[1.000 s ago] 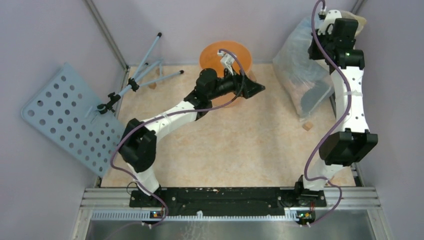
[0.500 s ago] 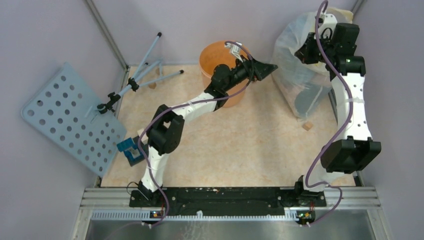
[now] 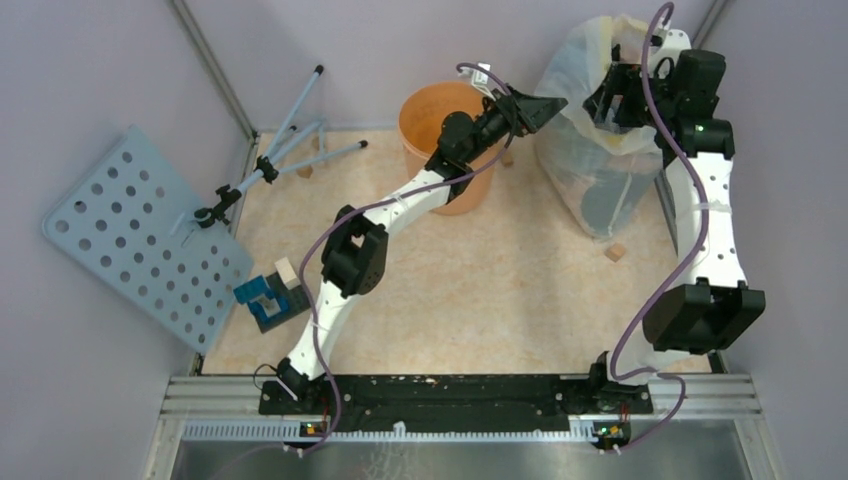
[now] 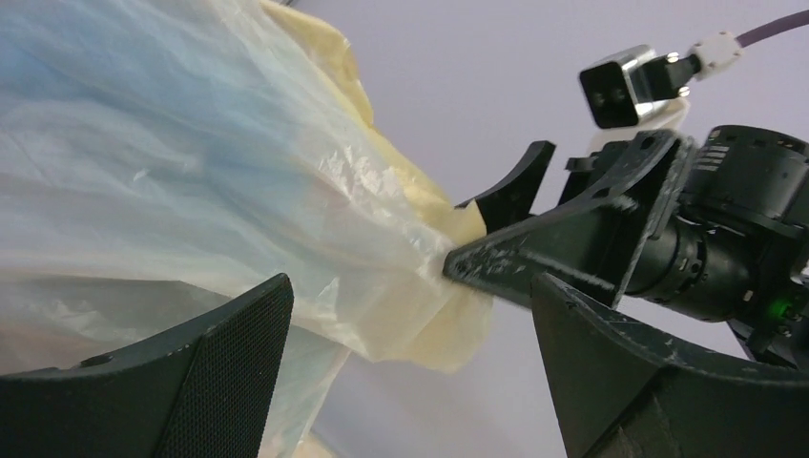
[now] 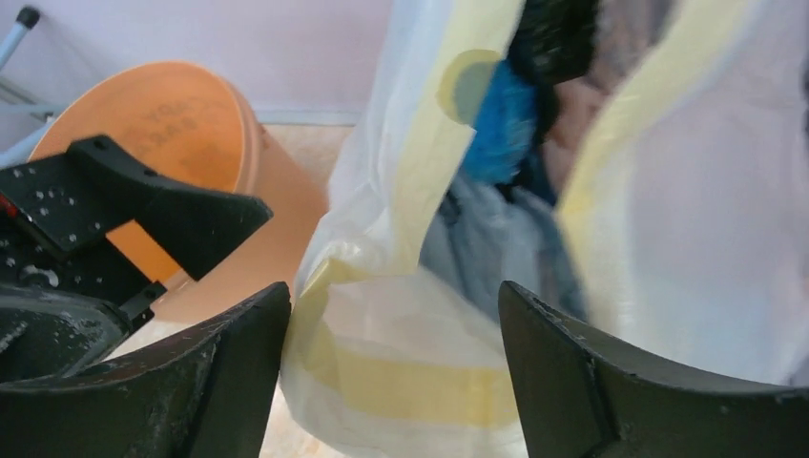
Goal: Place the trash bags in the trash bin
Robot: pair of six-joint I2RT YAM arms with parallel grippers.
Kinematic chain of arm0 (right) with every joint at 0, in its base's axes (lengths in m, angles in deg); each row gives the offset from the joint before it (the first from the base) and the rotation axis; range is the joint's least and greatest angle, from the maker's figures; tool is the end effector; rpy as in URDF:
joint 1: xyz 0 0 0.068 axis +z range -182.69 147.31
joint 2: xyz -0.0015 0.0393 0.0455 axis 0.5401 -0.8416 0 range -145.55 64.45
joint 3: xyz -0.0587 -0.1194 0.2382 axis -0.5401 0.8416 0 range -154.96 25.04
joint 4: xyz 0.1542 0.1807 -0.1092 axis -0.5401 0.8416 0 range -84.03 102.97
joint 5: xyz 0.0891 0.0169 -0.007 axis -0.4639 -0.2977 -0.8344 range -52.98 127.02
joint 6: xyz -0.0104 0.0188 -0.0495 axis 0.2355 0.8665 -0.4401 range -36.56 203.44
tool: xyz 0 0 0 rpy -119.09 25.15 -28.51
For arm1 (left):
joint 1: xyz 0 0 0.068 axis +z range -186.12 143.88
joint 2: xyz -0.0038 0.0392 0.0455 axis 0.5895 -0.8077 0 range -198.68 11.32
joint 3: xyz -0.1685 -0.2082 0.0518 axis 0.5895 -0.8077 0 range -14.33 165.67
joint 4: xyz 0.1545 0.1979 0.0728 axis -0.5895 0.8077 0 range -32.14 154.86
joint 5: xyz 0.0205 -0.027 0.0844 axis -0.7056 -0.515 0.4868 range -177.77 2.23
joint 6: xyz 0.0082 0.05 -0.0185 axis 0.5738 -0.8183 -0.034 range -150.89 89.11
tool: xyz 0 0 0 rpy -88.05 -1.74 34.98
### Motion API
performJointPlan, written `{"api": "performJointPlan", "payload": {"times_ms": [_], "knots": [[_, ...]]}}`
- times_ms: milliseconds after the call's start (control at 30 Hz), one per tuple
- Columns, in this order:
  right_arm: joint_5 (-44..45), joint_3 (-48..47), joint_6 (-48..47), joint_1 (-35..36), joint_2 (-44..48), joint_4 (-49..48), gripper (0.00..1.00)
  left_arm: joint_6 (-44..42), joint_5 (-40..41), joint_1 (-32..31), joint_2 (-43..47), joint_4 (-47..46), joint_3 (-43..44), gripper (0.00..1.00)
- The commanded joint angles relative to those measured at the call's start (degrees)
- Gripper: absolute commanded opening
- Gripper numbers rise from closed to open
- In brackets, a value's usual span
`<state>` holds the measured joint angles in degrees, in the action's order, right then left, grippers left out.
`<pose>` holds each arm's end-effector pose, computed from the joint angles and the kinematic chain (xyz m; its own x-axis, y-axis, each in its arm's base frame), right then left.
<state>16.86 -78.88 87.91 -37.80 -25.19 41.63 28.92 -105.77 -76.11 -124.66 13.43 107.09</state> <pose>0.3407 -0.0182 0.4569 -0.3806 0.1075 -0.9185 -0.2069 0.9581 0.1979 0.4186 -0.3655 0.3472 -0.5138 -0.6420 -0.5691 0.7404 0.0032 -0.6721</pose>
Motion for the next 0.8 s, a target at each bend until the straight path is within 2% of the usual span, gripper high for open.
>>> {"api": "performJointPlan", "payload": {"times_ms": [0, 100, 400, 600, 700, 767], "knots": [[-0.79, -3.6, 5.23, -4.14, -2.86, -5.82, 0.8, -3.13, 2.26, -0.56, 1.15, 5.81, 0.41, 0.98], [0.26, -9.22, 6.17, -5.36, -8.3, -1.82, 0.8, -4.27, 3.48, -0.58, 2.61, 7.53, -2.58, 0.99], [-3.27, -6.71, 6.54, -6.28, -8.6, -5.55, 0.89, -9.65, 2.15, -0.56, 3.13, 12.85, -2.74, 0.99], [1.16, -8.8, -2.9, -1.46, -9.31, 1.29, 0.91, -11.16, 2.84, -0.51, 7.55, 10.75, -11.3, 0.99], [3.09, -7.59, -4.15, 0.9, -7.79, 0.85, 0.92, -11.34, 2.53, -0.09, 8.84, 10.19, -13.93, 0.98], [3.35, -7.72, -6.06, 1.94, -7.48, 0.48, 0.87, -11.02, 1.55, 0.04, 9.6, 10.07, -15.71, 0.98]]}}
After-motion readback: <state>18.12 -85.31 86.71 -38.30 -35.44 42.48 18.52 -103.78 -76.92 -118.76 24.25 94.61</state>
